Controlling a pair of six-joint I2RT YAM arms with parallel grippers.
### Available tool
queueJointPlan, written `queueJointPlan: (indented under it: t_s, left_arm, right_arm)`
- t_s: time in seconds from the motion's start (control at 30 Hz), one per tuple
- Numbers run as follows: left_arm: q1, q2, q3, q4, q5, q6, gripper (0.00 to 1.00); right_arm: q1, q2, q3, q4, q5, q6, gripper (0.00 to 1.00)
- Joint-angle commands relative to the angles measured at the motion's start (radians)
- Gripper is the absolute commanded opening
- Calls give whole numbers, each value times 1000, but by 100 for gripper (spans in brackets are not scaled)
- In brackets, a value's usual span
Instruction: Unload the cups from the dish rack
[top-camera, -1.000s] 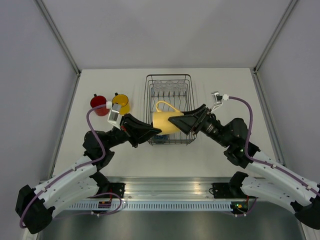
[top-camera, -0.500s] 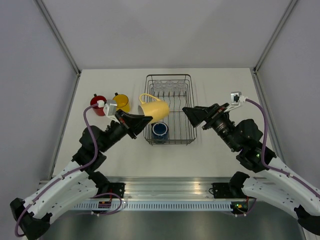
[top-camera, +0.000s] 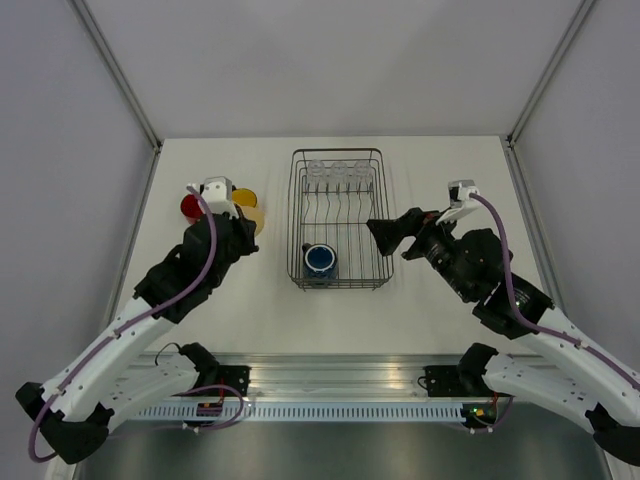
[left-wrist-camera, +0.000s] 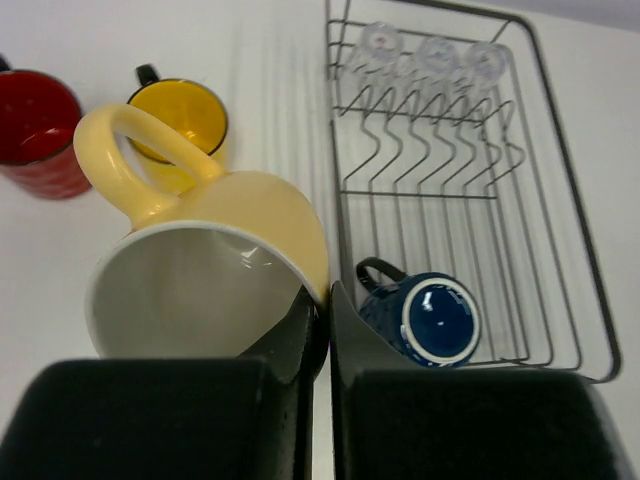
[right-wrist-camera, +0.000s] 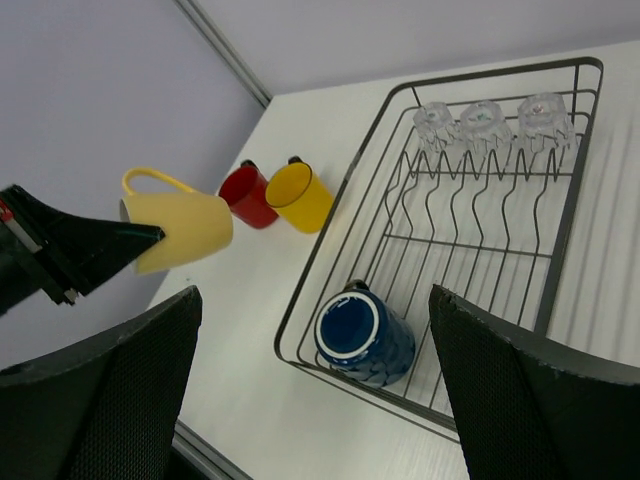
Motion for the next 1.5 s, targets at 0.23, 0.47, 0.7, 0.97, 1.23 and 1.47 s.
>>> queueJointPlan:
  t_s: [0.23,0.47,0.7,0.97,1.23,1.47]
  left_arm:
    - [290,212,128,-171,219,-5,2]
    - [394,385,141,-178,329,59,2]
    - [431,525,167,-180,378,69,2]
    - [431,671,223,-210,370,76,2]
    - [429,703,232,-230,333,90,3]
    - [423,727,236,-249,306,99,15]
  right_arm:
    - [1,30,48,-96,-57,-83,98]
    - [3,44,40,-121,-69,-101,98]
    - [3,53,33,-121,-72,-113,98]
    - [1,53,23,-121,-75,-121,98]
    - [1,58,13,-112,-75,-129,98]
    - [1,58,-6,-92,-87,-127,98]
